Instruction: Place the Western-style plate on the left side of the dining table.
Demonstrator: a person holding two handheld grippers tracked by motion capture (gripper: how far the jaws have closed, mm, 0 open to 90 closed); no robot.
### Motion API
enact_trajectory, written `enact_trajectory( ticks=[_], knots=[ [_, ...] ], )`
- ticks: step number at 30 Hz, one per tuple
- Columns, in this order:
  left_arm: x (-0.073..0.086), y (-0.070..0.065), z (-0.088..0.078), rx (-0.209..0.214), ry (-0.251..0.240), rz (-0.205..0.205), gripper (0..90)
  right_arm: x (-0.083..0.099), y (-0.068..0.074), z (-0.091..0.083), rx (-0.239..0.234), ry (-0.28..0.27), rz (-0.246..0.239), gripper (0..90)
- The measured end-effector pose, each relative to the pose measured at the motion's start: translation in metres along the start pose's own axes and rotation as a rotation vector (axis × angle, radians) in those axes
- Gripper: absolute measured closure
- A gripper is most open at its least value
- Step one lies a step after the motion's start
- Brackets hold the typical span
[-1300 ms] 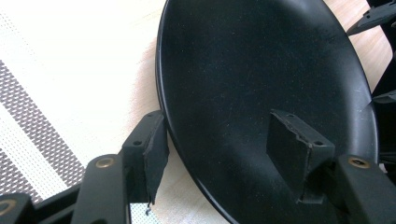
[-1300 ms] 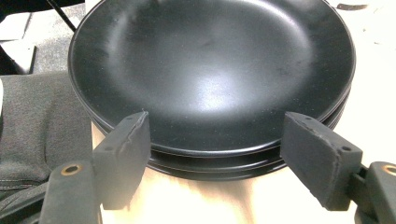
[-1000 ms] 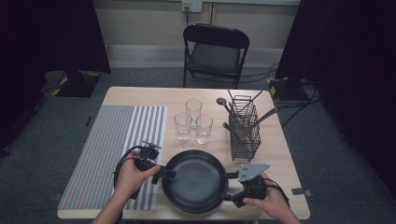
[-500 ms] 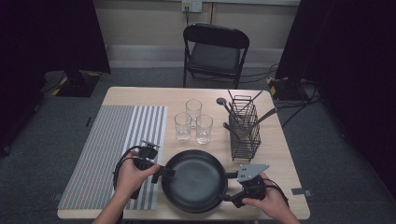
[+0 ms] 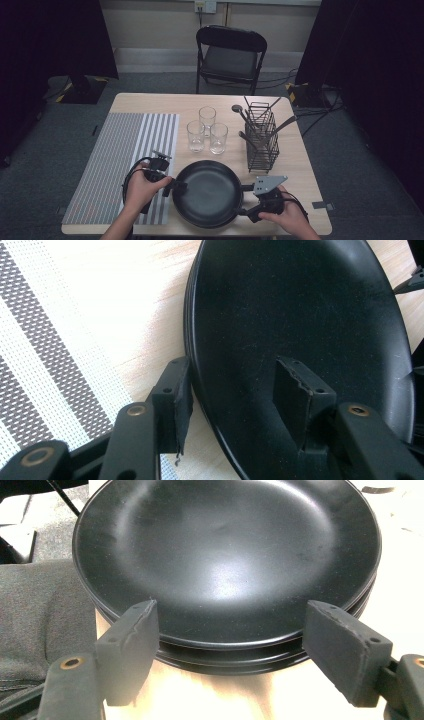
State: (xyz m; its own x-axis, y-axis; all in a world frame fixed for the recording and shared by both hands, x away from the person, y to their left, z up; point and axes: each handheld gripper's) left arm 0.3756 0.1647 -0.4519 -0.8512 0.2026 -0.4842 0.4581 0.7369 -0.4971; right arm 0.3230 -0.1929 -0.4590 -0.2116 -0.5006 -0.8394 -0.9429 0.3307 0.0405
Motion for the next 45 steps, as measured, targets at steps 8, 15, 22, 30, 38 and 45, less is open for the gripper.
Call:
enact_trajectory(
  ticks=[8, 15, 22, 30, 38, 45],
  knots=[
    [0.0, -0.001, 0.0, -0.019, -0.001, -0.008, 52.1, -0.001, 0.0, 0.001, -0.001, 0.001, 0.003, 22.4],
    [-0.001, -0.002, -0.001, -0.029, 0.009, -0.001, 52.5, -0.001, 0.0, 0.003, -0.001, 0.0, -0.001, 22.3],
    [-0.001, -0.001, -0.001, -0.03, 0.011, -0.005, 52.8, -0.003, 0.0, 0.007, 0.001, -0.002, -0.003, 22.3],
    [-0.001, -0.001, -0.002, -0.025, 0.011, -0.016, 53.5, -0.004, -0.001, 0.008, -0.001, -0.001, -0.001, 22.2],
    [-0.001, -0.001, -0.002, -0.018, 0.01, -0.057, 54.9, -0.004, -0.002, 0.01, -0.002, -0.014, 0.008, 22.6],
    [0.0, 0.002, -0.003, -0.014, 0.01, -0.038, 56.0, -0.011, 0.009, 0.037, -0.067, 0.006, -0.072, 48.3]
  ],
)
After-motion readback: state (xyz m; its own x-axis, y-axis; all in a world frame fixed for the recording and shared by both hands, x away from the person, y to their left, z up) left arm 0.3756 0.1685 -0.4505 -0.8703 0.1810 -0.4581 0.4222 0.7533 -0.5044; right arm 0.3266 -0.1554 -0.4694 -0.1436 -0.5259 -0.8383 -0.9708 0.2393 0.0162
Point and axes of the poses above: each handheld gripper's, and its own axes: z roughly forward along the jaws, x roughly out of its underside, y roughly to its left, and after that the axes turned 6 degrees about -y, right-handed
